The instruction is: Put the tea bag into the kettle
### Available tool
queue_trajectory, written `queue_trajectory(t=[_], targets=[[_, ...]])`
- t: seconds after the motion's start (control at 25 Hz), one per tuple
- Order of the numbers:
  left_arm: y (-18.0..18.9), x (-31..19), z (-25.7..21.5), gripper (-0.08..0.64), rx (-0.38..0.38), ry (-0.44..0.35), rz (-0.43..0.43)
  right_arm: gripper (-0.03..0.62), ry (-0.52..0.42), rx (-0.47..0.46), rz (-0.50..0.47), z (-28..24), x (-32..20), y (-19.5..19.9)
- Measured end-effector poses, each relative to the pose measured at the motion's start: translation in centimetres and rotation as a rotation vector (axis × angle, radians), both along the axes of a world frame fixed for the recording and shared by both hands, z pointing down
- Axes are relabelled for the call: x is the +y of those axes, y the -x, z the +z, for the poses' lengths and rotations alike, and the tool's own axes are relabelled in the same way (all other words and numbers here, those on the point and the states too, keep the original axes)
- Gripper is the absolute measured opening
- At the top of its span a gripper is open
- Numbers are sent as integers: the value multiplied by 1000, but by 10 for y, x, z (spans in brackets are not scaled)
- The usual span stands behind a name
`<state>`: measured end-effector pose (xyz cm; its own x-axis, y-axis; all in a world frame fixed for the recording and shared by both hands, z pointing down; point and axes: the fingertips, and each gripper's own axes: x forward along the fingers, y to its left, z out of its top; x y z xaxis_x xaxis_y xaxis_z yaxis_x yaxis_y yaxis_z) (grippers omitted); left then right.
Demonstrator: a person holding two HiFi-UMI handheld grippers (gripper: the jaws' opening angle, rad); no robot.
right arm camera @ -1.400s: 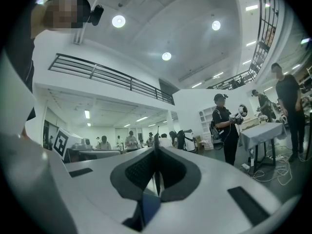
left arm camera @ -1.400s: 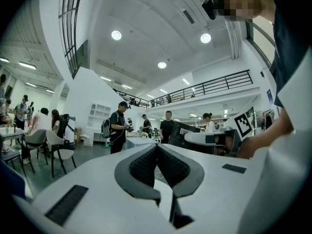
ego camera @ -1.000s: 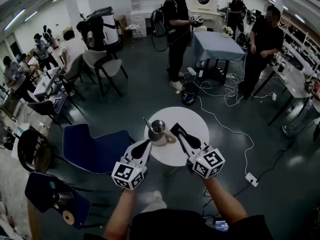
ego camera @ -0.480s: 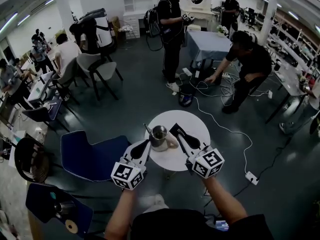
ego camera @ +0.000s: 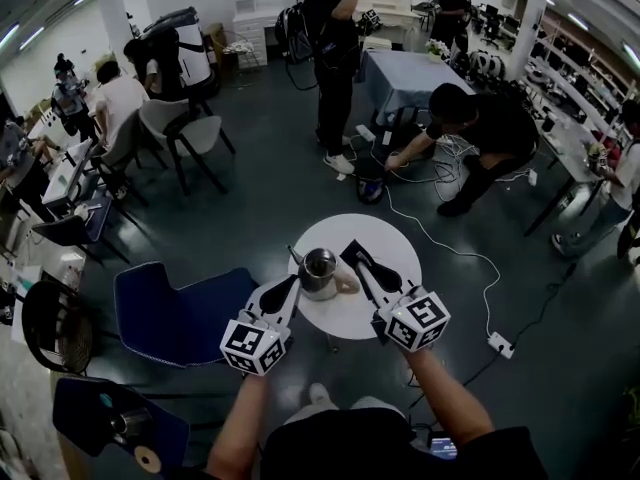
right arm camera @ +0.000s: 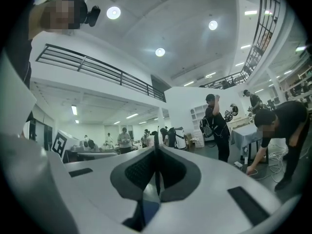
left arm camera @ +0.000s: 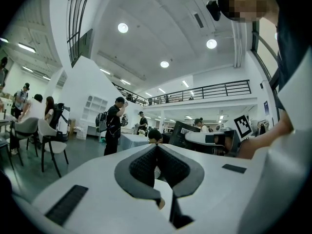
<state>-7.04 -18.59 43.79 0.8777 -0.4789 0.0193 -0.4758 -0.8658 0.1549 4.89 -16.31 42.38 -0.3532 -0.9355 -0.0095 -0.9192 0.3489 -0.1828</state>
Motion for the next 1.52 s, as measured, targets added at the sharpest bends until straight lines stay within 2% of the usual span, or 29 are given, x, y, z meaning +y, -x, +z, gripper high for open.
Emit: queue_trajectory(t=[0.56,0.84,1.2,1.52], targets=[[25,-40,7,15,10,27,7,25,11,-13,-11,6,-47,31],[5,-55,12,16,-2,30,8,25,12,-17,-18,9,-67,9],[-13,-75,19,15,-41,38,-62,25,25,-19,-72,13,-98,-12],[-17,-87,36,15,-70,77,-121,25,67,-19,-134,35,-128,-17]])
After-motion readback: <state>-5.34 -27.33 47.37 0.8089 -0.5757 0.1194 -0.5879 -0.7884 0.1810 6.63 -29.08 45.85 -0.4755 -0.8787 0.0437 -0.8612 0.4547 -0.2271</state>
